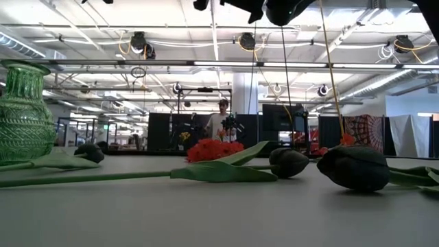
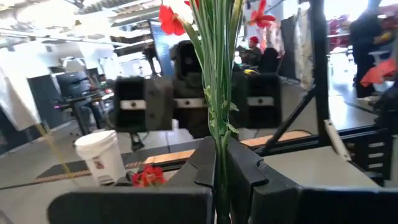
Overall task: Sort flowers into vase by color
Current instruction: Put the bottom orange flowers into the top green vase
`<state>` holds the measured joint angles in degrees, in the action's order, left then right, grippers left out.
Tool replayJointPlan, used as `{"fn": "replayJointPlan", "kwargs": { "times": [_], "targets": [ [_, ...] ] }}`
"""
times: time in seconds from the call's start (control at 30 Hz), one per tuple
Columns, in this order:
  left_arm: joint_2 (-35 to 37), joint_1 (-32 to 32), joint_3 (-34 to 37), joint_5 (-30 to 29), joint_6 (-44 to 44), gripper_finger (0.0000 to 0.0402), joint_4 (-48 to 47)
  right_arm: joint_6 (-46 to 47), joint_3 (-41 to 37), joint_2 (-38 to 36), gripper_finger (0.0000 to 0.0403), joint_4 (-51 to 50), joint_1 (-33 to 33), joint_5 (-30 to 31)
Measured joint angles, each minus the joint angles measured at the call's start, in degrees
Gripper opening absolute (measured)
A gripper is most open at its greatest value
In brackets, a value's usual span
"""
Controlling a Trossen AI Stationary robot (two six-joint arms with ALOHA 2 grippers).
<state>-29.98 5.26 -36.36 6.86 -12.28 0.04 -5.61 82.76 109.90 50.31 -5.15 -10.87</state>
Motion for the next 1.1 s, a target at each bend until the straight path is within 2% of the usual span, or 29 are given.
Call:
{"fn": "replayJointPlan", "kwargs": {
  "times": [0.6, 0.73, 0.97, 1.1],
  "targets": [
    [-6.44, -0.02, 0.00, 3.93, 2.91, 0.0017, 5.23, 0.24, 0.02, 0.05, 0.0173, 2.05, 1.54, -1.57],
    [-6.39, 0.00, 0.00, 3.93, 2.91, 0.0017, 5.55, 0.22, 0.02, 0.05, 0.0134, 2.05, 1.51, -1.53],
    [-6.23, 0.02, 0.00, 3.88, 3.04, 0.0030, 4.86, 0.31, 0.02, 0.07, 0.0014, 1.99, 1.53, -1.51],
    [-6.23, -0.01, 0.00, 3.91, 4.42, 0.0068, 3.70, 0.66, 0.04, 0.10, 0.0007, 1.40, 1.47, -0.99]
  ]
}}
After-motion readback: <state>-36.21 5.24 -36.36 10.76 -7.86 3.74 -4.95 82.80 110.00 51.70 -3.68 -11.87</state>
